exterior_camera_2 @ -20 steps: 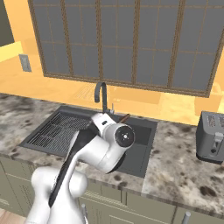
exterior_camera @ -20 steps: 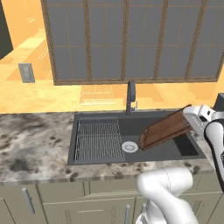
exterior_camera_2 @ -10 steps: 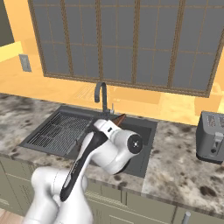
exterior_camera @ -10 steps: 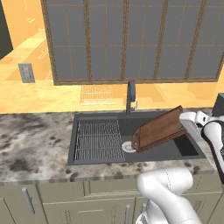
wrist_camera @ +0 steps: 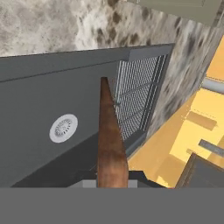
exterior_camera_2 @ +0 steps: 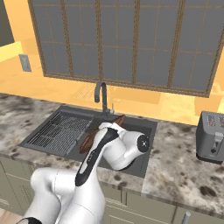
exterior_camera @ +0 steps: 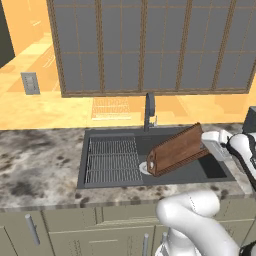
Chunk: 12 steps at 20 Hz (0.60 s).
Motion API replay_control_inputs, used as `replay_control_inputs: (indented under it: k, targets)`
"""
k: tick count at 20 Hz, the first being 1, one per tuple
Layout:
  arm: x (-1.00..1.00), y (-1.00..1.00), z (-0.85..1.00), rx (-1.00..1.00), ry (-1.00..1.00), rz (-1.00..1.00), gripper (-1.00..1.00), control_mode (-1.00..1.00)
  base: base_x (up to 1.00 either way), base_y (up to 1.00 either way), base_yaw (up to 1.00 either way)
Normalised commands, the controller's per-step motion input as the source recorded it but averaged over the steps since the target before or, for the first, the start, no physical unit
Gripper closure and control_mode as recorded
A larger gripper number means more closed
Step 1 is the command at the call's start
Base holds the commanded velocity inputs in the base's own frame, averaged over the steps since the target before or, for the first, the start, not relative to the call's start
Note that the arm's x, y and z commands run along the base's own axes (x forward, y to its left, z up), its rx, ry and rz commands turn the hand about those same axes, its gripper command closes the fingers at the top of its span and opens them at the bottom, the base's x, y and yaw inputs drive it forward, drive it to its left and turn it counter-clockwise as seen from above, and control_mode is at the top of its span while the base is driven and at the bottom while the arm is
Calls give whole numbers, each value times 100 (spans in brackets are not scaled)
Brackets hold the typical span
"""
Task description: Move the cutting board and knife to the sink. Then move spray from the cabinet to the counter.
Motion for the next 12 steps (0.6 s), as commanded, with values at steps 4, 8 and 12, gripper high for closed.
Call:
replay_control_inputs:
  k: [4, 8, 12]
  targets:
    - [17, -10, -35, -2, 6, 2, 100, -100, 0, 0, 0]
    - [22, -2, -34, -4, 8, 0, 100, -100, 0, 0, 0]
    - [31, 0, -29, -2, 6, 0, 100, -100, 0, 0, 0]
